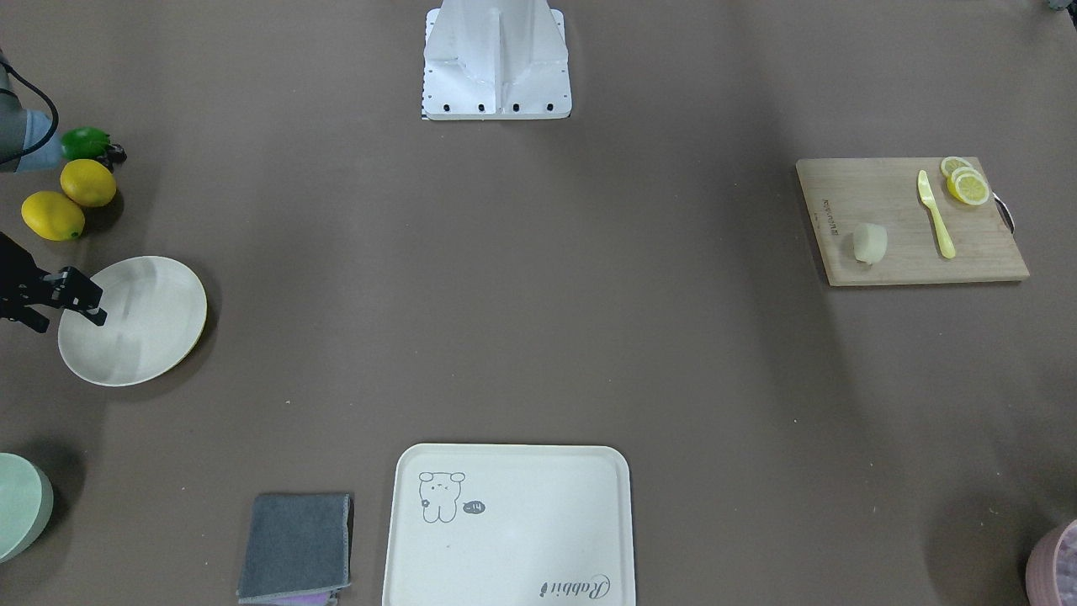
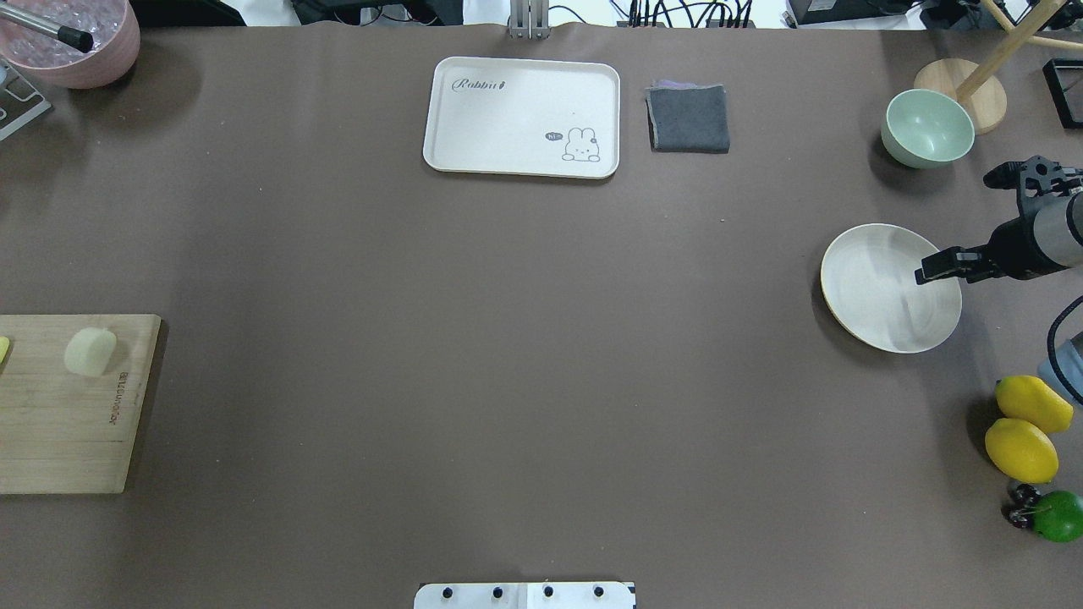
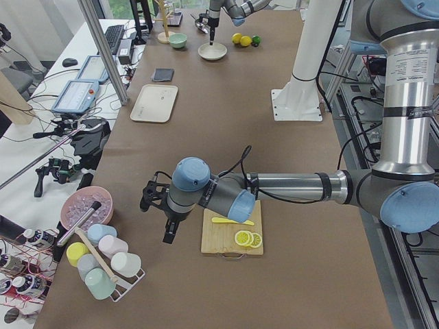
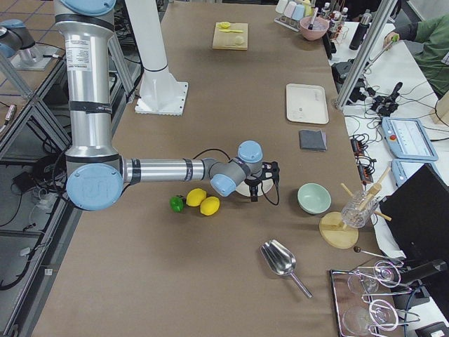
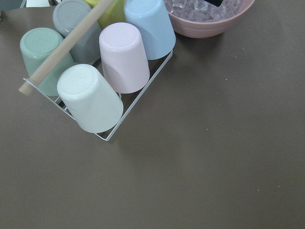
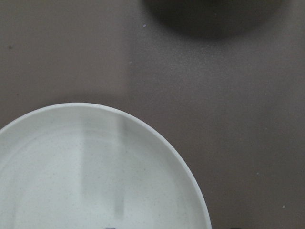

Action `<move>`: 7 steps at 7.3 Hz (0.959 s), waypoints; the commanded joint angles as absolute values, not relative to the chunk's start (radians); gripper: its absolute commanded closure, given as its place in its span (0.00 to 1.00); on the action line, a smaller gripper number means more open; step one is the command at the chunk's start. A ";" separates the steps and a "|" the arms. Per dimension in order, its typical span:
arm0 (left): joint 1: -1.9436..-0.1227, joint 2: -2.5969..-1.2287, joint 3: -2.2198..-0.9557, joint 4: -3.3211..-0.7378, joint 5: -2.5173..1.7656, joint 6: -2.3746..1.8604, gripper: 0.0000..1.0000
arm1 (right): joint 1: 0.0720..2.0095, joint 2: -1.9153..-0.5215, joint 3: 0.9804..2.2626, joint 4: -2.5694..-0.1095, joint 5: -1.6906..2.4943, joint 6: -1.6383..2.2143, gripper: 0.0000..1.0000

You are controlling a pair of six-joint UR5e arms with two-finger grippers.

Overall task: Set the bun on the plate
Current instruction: 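Reach the right gripper to the white plate's rim and grasp it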

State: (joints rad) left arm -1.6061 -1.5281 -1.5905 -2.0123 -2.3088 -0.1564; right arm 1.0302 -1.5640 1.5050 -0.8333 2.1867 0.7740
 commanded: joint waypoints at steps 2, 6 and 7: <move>-1.606 -1.528 -1.583 -2.013 -2.309 -0.158 0.02 | 1.016 -1.562 1.505 -0.833 2.184 0.778 0.83; -1.608 -1.519 -1.586 -2.013 -2.310 -0.156 0.02 | 1.014 -1.554 1.531 -0.816 2.187 0.877 1.00; -1.608 -1.519 -1.585 -2.013 -2.310 -0.156 0.02 | 1.015 -1.551 1.566 -0.815 2.203 0.918 1.00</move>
State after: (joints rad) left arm -1.6074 -1.5210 -1.5850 -2.0126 -2.3101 -0.1566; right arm 1.0143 -1.5551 1.5325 -0.8210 2.1898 0.8686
